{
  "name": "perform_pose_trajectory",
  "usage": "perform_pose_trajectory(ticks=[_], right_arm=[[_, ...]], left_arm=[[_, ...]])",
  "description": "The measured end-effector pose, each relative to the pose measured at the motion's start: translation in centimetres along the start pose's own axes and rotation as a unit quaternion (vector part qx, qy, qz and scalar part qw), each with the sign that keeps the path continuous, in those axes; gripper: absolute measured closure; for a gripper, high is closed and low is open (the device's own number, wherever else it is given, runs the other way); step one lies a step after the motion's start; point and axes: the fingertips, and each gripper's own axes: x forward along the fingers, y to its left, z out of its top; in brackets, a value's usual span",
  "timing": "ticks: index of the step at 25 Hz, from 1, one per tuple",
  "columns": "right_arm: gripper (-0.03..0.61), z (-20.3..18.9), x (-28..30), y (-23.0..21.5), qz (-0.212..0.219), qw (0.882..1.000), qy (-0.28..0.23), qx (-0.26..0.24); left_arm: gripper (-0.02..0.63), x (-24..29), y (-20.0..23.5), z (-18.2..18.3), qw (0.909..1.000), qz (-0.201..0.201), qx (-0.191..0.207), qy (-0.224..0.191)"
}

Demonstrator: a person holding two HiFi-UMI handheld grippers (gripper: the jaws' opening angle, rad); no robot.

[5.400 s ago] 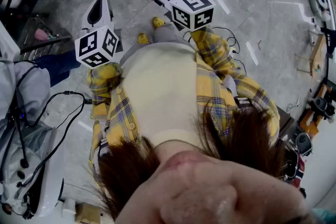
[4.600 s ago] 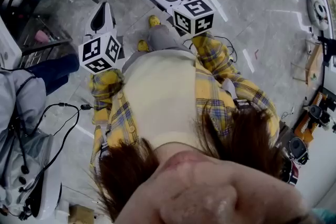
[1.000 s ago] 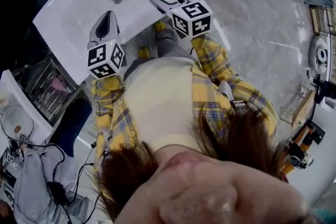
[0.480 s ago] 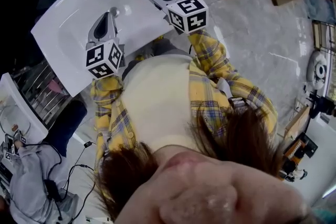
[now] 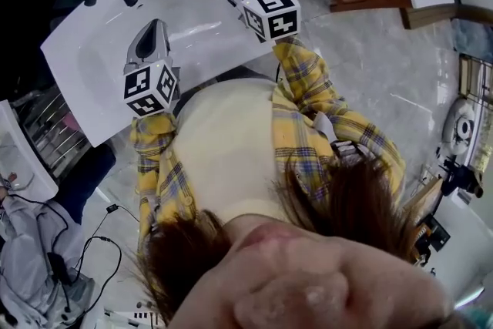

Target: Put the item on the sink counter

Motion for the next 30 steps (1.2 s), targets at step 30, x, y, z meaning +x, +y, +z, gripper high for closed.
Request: perform_pose_trajectory(ticks=[30], right_arm=[[0.282, -1.0, 4.8, -6.6, -0.031, 0.996, 0.000, -0.081]], left_arm=[[0.607, 1.1, -0.5, 0.4, 0.9974, 0.071, -0.011, -0.002]])
